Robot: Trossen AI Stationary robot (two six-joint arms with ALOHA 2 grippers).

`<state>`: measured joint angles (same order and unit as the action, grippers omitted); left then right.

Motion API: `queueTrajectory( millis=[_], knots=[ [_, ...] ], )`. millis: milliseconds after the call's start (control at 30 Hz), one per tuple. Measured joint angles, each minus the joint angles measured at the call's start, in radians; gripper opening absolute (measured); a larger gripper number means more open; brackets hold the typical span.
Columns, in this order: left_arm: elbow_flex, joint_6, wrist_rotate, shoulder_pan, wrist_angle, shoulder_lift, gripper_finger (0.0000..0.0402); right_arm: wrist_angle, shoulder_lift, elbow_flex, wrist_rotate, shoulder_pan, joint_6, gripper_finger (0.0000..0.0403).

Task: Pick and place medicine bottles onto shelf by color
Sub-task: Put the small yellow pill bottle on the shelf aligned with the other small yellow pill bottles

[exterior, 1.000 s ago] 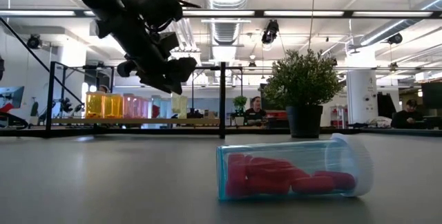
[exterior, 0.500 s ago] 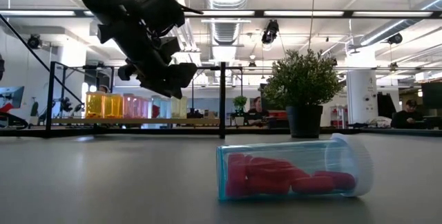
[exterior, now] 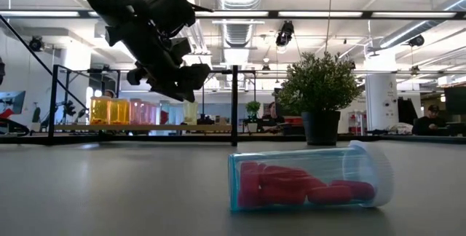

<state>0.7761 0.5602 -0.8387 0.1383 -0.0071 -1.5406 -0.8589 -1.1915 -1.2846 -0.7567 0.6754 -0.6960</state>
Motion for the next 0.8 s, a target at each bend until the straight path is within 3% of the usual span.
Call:
queueTrajectory(
  millis=[800],
  knots=[
    [0.001,-0.077,0.022,0.003,0.045,0.000,0.0120,-0.007,0.000,0.000,0.000,0.000,0.001,0.0226]
  ],
)
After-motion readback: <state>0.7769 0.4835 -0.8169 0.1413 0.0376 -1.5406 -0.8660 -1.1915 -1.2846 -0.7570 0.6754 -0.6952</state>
